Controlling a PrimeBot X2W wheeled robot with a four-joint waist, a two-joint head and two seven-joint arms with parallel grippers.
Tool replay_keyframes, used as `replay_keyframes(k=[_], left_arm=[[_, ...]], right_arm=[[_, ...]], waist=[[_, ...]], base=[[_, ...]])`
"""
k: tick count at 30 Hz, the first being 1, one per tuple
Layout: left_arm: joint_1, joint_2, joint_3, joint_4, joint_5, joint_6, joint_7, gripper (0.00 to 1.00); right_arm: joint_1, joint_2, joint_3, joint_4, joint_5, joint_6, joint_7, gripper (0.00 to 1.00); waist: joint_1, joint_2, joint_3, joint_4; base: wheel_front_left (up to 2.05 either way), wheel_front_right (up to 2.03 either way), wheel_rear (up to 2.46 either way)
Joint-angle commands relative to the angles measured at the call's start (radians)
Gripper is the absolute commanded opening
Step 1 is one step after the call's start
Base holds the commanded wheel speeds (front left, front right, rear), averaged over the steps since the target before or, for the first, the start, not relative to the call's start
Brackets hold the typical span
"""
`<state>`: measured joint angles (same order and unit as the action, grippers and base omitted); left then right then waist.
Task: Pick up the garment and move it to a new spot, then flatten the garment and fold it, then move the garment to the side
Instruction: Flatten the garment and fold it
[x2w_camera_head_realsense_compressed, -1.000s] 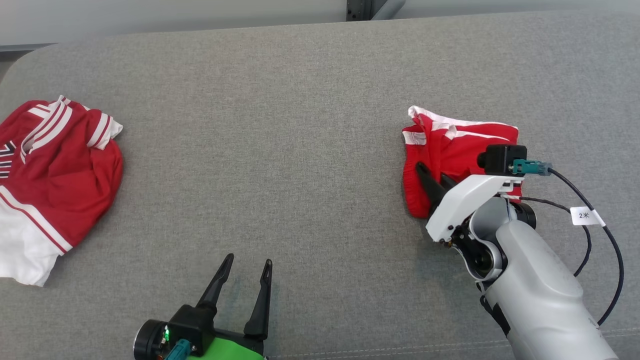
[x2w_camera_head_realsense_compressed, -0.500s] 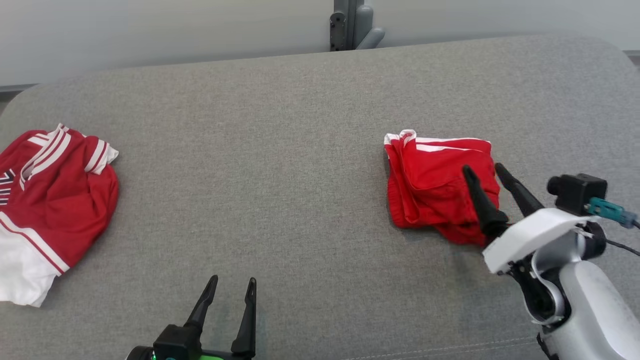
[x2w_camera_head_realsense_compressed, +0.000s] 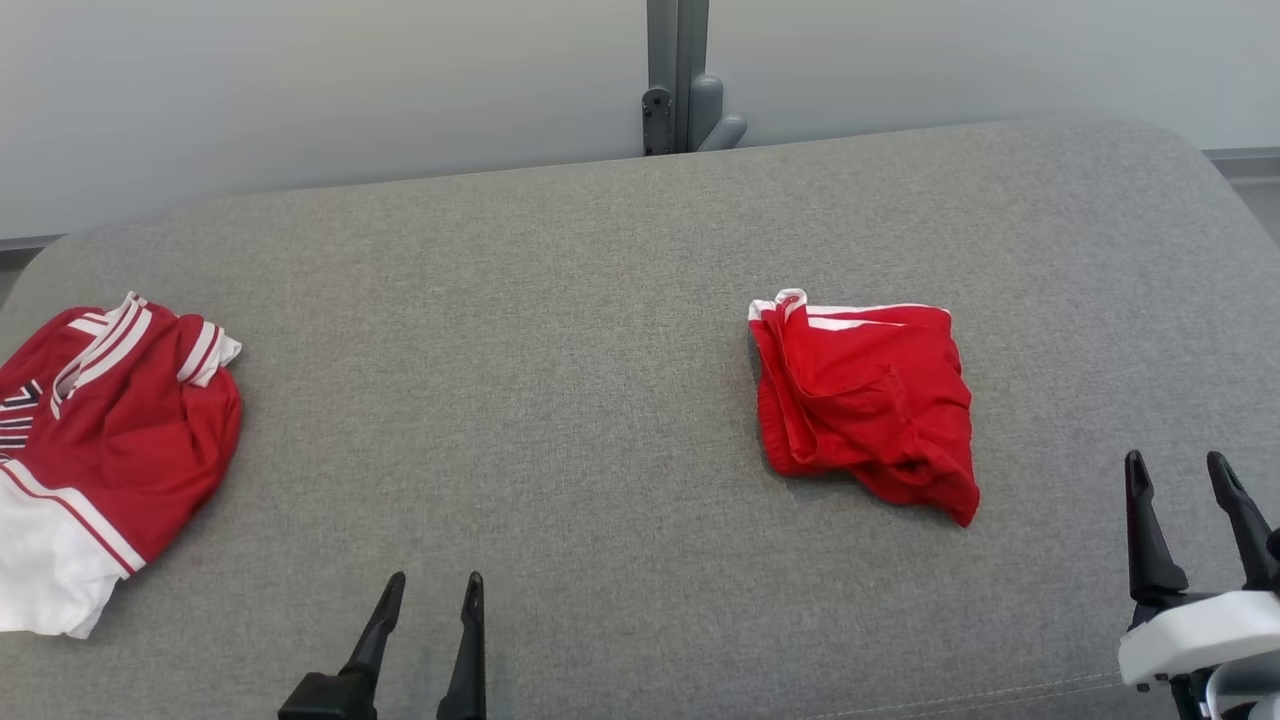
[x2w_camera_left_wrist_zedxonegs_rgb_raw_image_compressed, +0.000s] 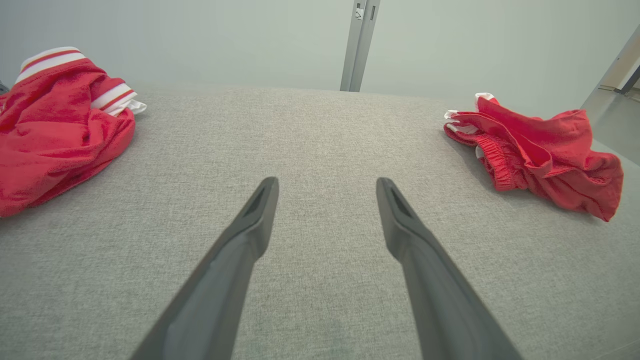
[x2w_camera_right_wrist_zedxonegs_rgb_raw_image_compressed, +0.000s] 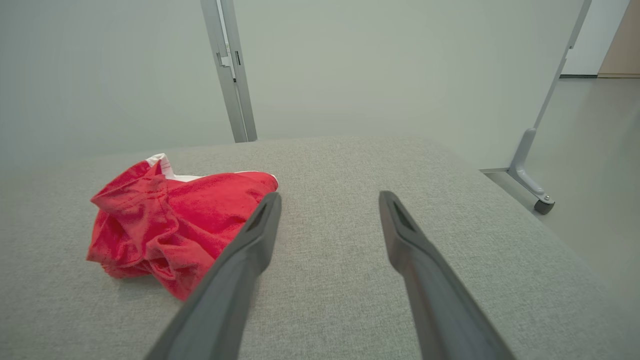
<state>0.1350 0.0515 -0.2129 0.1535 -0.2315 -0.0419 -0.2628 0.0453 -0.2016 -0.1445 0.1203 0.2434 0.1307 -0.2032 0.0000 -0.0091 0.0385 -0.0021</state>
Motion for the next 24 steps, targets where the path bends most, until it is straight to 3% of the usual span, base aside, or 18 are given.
replay_keyframes(k=[1, 10, 24], left_arm=[[0.015, 0.0, 0.008, -0.004, 0.011, 0.006, -0.003, 1.0], [0.022, 0.0, 0.074, -0.017, 0.036, -0.005, -0.003, 1.0], [0.026, 0.0, 0.091, -0.019, 0.021, 0.002, -0.003, 1.0]], right_arm=[[0.008, 0.004, -0.002, 0.01, -0.005, 0.0, -0.014, 1.0], [-0.028, 0.011, 0.021, 0.087, -0.138, -0.001, -0.063, 1.0], [-0.053, 0.043, 0.046, 0.054, -0.154, -0.001, -0.063, 1.0]], waist=[[0.0, 0.0091, -0.001, 0.002], [0.0, 0.0091, 0.001, 0.027], [0.0, 0.0091, -0.017, 0.091]], base=[[0.0, 0.0, 0.0], [0.0, 0.0, 0.0], [0.0, 0.0, 0.0]])
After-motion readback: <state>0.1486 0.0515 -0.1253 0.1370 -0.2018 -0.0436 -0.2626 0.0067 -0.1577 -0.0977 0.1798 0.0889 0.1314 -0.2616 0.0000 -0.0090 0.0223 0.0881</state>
